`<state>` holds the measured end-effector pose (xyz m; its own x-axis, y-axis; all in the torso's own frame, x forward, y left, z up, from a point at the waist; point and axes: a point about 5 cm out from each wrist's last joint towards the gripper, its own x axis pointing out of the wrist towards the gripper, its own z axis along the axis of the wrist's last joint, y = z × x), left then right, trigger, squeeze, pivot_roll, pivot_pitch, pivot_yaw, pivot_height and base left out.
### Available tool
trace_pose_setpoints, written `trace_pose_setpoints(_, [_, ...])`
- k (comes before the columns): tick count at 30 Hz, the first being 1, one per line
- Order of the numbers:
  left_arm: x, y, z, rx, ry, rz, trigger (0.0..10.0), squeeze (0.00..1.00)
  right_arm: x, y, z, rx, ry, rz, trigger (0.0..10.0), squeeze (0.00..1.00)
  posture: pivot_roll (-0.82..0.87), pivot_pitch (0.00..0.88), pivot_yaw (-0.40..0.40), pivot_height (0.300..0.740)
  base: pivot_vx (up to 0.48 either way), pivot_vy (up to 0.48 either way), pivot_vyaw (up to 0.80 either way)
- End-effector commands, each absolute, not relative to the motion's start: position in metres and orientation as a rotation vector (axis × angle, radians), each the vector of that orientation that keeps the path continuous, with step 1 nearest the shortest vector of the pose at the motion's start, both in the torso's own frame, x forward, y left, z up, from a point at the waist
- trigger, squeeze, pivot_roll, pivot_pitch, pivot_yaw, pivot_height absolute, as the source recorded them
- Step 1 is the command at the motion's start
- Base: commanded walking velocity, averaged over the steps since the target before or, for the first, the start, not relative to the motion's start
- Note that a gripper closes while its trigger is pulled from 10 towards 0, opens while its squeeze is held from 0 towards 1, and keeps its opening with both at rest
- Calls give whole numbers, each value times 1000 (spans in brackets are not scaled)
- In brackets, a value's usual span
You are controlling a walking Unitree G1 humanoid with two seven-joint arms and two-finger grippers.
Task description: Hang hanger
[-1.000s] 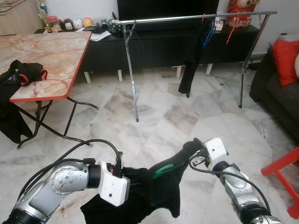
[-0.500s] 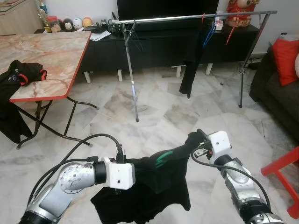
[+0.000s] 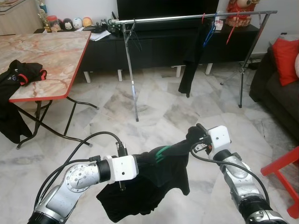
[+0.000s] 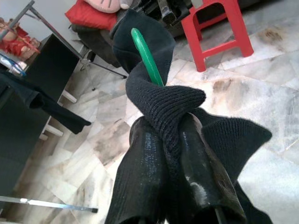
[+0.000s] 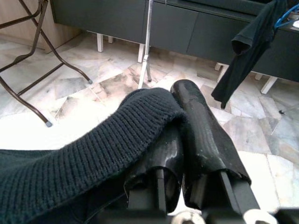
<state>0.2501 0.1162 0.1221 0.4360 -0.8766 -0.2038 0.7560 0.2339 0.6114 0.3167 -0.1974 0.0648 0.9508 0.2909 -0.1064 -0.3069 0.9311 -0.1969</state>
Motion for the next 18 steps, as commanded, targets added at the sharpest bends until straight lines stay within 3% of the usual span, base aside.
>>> trace_pose_setpoints(1, [255, 119, 128, 704, -211, -1100, 10000, 0, 322, -196, 75, -202, 36, 294, 0, 0, -4, 3, -3, 740, 0, 0, 0])
trace_pose_setpoints(18, [256, 118, 129, 693, -200, -1085, 10000, 0, 323, -194, 75, -198, 38, 296, 0, 0, -3, 2, -6, 740, 0, 0, 0])
